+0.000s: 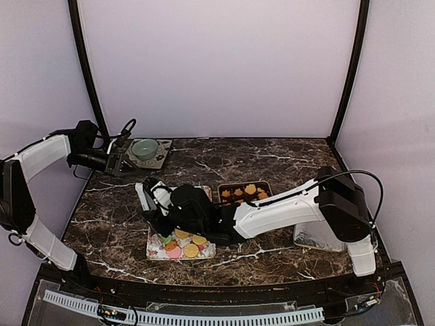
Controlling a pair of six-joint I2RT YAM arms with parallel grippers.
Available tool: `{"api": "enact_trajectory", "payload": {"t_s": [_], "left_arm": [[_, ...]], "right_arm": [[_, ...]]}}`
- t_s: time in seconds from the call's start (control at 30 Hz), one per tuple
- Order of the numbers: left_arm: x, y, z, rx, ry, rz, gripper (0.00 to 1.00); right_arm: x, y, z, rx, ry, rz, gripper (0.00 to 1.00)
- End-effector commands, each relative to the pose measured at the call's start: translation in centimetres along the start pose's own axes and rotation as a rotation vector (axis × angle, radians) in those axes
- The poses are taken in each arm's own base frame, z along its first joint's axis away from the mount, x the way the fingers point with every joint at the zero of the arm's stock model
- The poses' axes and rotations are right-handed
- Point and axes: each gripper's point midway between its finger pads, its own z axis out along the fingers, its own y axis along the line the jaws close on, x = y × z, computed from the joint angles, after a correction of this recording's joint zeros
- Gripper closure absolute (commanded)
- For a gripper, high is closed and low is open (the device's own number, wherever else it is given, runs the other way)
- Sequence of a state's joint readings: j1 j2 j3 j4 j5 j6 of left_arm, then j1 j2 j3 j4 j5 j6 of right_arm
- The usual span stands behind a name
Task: Pack the cookies
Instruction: Pick up the fake cookies from the plate.
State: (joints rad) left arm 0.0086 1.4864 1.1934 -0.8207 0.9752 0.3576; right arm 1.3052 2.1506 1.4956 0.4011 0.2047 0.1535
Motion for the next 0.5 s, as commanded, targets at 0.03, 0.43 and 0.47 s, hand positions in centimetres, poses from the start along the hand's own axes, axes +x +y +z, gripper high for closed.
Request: {"api": "enact_trajectory", "payload": {"t_s": [0.03, 0.43, 0.47], "left_arm": [[0.4, -0.7, -0.5, 0.004, 0.002, 0.006, 0.01], [0.2, -0.8, -0.5, 0.007, -0.003, 0.008, 0.01], [0.2, -0.8, -0.5, 0.006, -0.004, 0.009, 0.01]], "right_arm": [[-2.0, -0.2, -0.3, 0.001, -0.05, 0.024, 0.58], [-10.2, -1.7, -5.7, 0.034, -0.214, 0.033, 0.63], [-10.9, -2.0, -6.3, 0.04, -0.228, 0.035, 0.63]]}}
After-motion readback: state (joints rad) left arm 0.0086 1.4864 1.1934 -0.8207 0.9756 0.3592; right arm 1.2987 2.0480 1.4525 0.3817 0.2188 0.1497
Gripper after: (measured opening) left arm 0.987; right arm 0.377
